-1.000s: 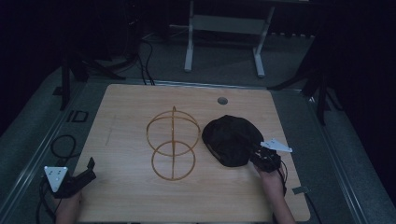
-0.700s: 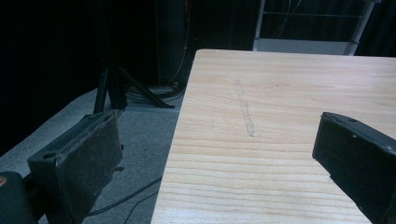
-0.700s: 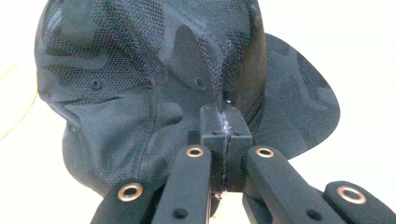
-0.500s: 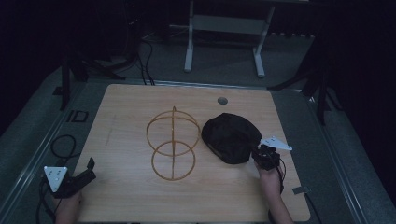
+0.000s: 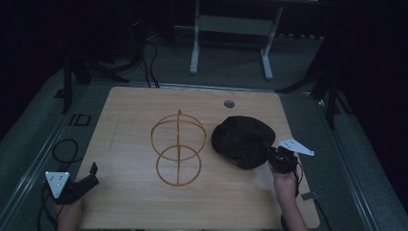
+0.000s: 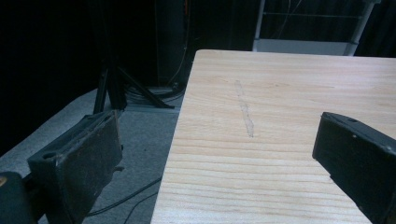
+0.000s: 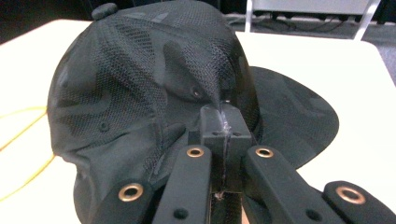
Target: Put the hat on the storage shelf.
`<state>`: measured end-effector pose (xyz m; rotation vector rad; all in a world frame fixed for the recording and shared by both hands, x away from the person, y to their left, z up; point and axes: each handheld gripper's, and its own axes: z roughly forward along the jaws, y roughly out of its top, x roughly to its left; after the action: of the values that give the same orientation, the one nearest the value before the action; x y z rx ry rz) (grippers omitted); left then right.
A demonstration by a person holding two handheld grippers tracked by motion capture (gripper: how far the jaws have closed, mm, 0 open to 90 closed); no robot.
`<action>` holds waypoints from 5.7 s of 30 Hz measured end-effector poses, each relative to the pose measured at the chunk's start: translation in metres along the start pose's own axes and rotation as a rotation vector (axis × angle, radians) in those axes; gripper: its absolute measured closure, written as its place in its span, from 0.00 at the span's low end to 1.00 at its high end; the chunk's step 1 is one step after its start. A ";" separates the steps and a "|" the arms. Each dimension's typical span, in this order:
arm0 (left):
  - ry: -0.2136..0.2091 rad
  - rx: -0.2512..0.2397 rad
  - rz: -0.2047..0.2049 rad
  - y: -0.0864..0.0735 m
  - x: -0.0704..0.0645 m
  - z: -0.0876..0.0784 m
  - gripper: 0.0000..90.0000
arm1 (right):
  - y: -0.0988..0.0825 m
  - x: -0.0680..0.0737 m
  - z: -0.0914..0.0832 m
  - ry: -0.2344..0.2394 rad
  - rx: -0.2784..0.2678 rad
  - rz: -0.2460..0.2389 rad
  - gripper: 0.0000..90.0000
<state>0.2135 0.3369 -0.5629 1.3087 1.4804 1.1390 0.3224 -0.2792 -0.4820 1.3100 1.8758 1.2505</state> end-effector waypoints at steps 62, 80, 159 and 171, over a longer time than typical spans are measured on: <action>-0.010 0.000 -0.003 0.000 0.000 0.000 0.02 | 0.158 0.093 -0.088 0.295 -0.365 -0.096 1.00; -0.017 -0.003 -0.006 0.000 0.001 -0.001 0.02 | 0.150 0.151 -0.061 0.438 -0.329 -0.130 1.00; -0.019 -0.007 -0.004 0.000 0.001 -0.001 0.02 | 0.080 0.153 0.007 0.475 -0.056 -0.179 0.78; -0.021 -0.009 -0.005 0.000 0.001 -0.001 0.02 | 0.071 0.158 0.013 0.485 -0.014 -0.193 0.68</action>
<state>0.2122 0.3380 -0.5631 1.3064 1.4614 1.1243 0.3018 -0.1216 -0.4111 0.8383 2.2488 1.5710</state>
